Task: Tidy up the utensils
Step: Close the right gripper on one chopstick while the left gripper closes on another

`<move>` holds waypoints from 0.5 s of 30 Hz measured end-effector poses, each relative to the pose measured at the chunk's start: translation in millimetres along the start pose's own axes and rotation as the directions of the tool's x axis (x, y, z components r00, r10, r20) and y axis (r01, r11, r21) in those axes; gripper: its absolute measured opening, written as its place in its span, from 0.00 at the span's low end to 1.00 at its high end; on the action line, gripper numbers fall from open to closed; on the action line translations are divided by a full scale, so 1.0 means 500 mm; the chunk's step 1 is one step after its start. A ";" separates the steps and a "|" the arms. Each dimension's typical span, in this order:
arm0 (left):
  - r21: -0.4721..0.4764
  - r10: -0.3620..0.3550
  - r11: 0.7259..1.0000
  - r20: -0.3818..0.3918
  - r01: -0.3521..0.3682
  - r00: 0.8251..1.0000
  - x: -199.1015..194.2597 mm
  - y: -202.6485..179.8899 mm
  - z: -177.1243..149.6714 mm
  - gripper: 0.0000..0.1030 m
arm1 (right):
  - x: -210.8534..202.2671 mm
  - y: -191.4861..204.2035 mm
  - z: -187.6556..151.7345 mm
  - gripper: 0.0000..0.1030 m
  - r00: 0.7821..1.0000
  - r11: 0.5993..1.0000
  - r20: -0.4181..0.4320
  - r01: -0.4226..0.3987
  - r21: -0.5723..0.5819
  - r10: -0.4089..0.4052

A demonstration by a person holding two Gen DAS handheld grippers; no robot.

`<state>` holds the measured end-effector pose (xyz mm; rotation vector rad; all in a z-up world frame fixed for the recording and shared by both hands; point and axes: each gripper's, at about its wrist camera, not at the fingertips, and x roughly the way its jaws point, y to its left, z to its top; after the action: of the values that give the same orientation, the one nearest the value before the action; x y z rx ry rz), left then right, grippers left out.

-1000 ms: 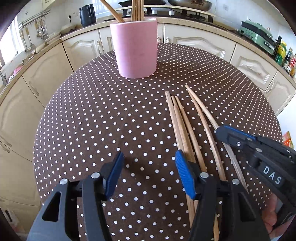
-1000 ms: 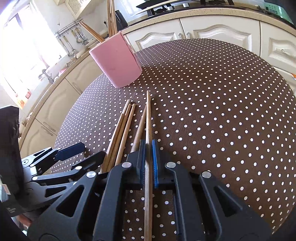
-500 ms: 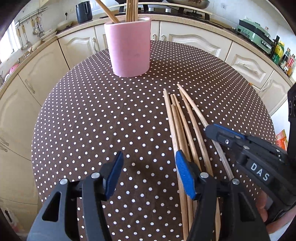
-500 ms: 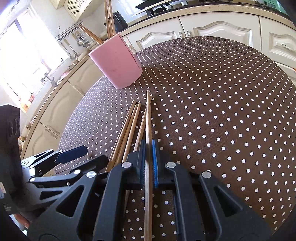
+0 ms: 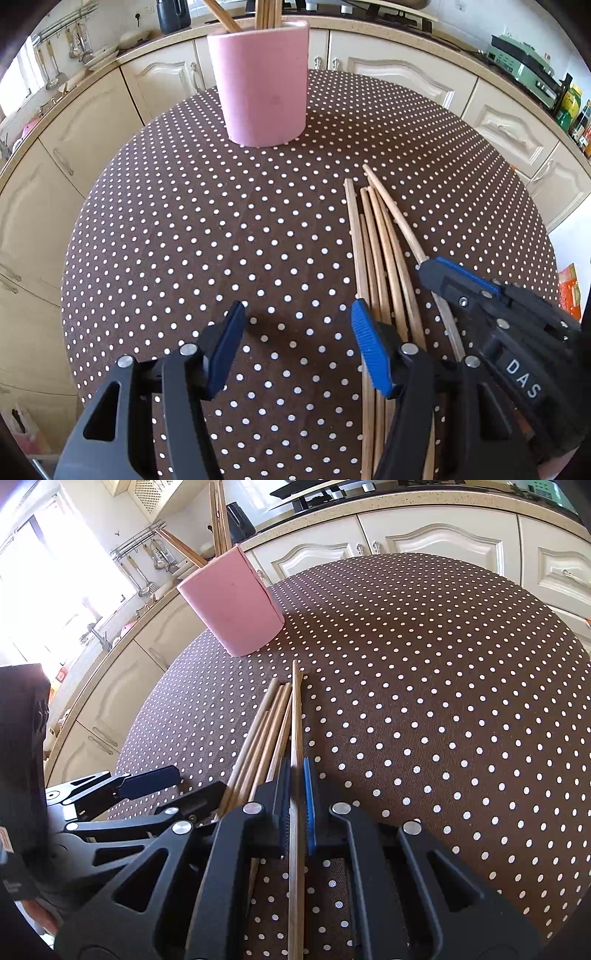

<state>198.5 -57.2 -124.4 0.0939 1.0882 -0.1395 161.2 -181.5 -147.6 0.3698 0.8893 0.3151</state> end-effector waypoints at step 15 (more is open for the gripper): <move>0.020 -0.067 0.998 -0.022 0.068 0.998 0.018 -0.009 0.022 0.59 | -0.004 -0.007 0.000 0.08 1.000 1.000 -0.001 -0.016 0.011 0.016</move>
<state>211.6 -63.8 -127.1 0.0778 1.1116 -0.2110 160.3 -185.6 -147.8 0.3867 0.8899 0.3251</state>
